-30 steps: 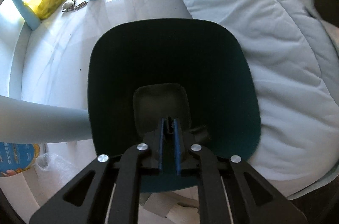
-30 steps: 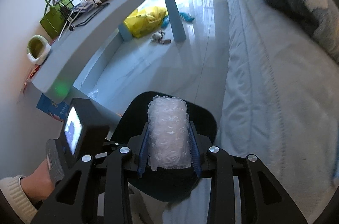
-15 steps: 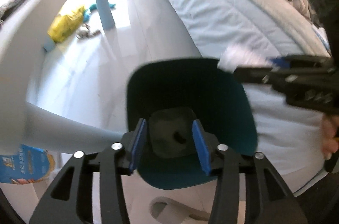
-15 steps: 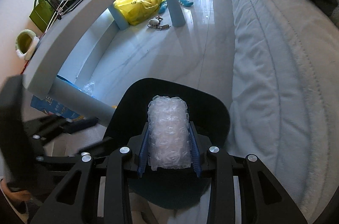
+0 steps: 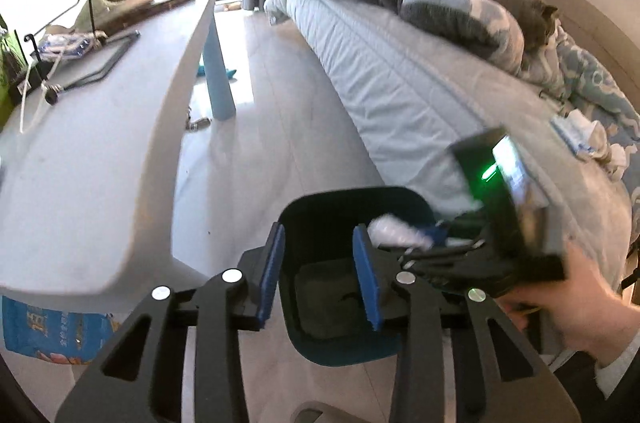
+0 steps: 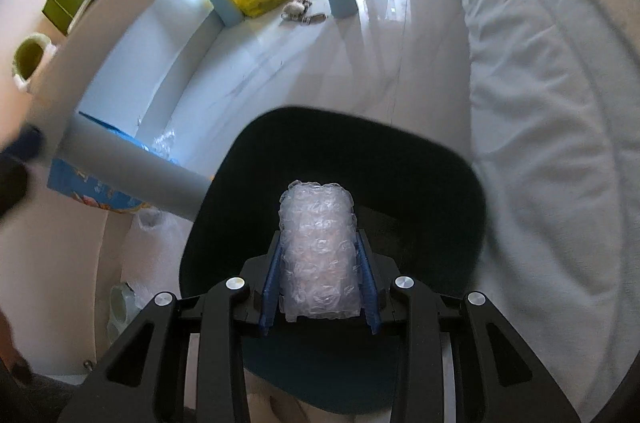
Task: Collect trash
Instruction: 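Carry the bubble wrap with the right tool over the dark bin, then open the right tool to drop the bubble wrap into the bin, then grasp the cartoon tissue pack with the left tool while the right reaches the white towel, then lift the tissue pack with the left tool while the right grasps the white towel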
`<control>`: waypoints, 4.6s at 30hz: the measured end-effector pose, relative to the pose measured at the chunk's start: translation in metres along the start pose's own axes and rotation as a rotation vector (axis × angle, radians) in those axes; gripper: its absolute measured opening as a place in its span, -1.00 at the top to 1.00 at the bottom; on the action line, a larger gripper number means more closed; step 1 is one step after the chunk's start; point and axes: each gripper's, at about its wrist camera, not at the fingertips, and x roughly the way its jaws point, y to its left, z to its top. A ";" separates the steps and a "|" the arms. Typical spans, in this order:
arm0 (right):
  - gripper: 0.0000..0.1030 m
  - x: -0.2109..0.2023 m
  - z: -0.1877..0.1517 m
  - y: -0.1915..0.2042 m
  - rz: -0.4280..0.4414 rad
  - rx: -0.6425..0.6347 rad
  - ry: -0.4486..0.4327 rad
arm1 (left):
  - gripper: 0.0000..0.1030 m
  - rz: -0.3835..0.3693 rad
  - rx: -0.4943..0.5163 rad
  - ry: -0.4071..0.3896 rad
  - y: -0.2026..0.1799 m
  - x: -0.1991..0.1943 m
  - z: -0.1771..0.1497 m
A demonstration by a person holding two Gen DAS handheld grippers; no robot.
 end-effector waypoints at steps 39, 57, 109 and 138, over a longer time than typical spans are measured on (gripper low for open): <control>-0.29 -0.089 -0.032 0.023 0.005 -0.210 -0.180 | -0.07 -0.043 -0.036 -0.305 -0.054 -0.095 0.065; -0.56 -0.224 -0.066 -0.055 -0.119 -0.176 -0.477 | -0.63 -0.087 -0.012 -0.343 -0.135 -0.083 0.086; -0.61 -0.293 -0.168 -0.301 -0.393 0.140 -0.478 | -0.85 -0.156 0.204 -0.034 -0.321 0.068 0.075; -0.50 -0.293 -0.184 -0.318 -0.295 0.091 -0.405 | -0.15 -0.130 0.247 0.056 -0.339 0.099 0.067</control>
